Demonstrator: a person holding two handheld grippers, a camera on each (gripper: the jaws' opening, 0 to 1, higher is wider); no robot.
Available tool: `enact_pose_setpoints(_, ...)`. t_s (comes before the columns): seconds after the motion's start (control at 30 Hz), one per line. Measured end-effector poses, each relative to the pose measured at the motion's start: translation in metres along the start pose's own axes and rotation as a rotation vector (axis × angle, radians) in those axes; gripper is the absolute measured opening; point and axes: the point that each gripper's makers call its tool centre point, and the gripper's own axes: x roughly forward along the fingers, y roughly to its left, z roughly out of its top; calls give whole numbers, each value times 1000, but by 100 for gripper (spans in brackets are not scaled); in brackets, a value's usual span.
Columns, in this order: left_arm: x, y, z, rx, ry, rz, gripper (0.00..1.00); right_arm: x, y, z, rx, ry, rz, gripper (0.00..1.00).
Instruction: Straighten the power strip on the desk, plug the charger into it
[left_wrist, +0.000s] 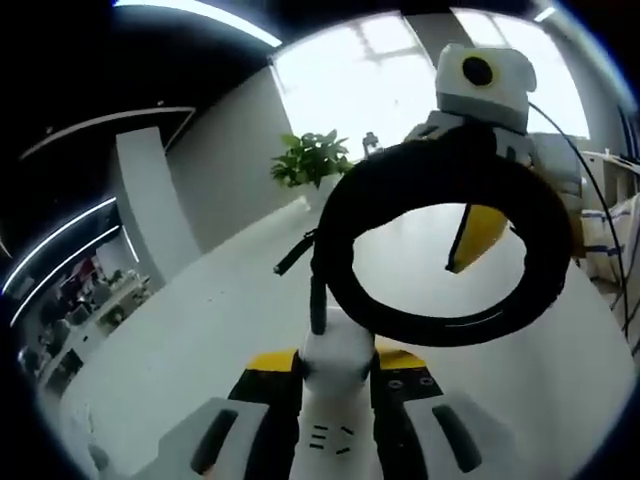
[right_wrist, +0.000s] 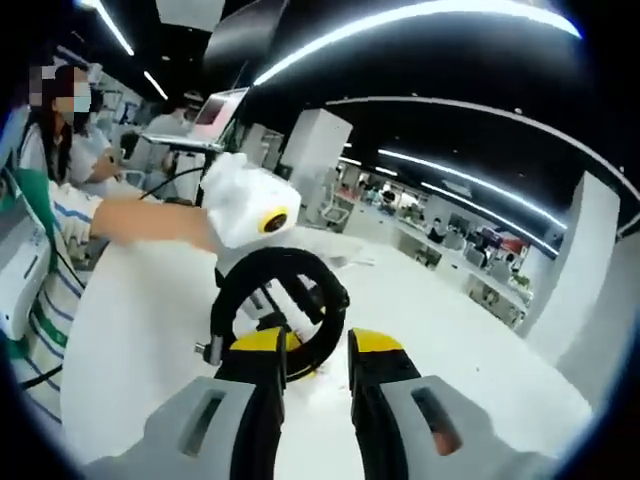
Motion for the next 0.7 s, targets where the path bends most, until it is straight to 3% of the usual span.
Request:
enact_pose_setpoints(0.2,1,0,-3,0,-6,1,26,13,1,-8,-68,93,9,26)
enact_pose_setpoints(0.27,2,1,-14,26,37,8,25,16,-1,-11,-78,116,15,26)
enact_pose_setpoints(0.3,3,1,-15,44,24,6,25,18,-2,-13,-84,131,16,26)
enact_pose_setpoints(0.37,-3,2,-14,20,24,1,26,21,-2,-16,-96,150,22,26)
enact_pose_setpoints(0.47,-12,3,-13,76,38,2,24,25,-2,-17,-115,172,36,26)
enact_pose_setpoints(0.7,-39,-3,0,57,-31,-18,25,38,1,-20,-175,256,95,26)
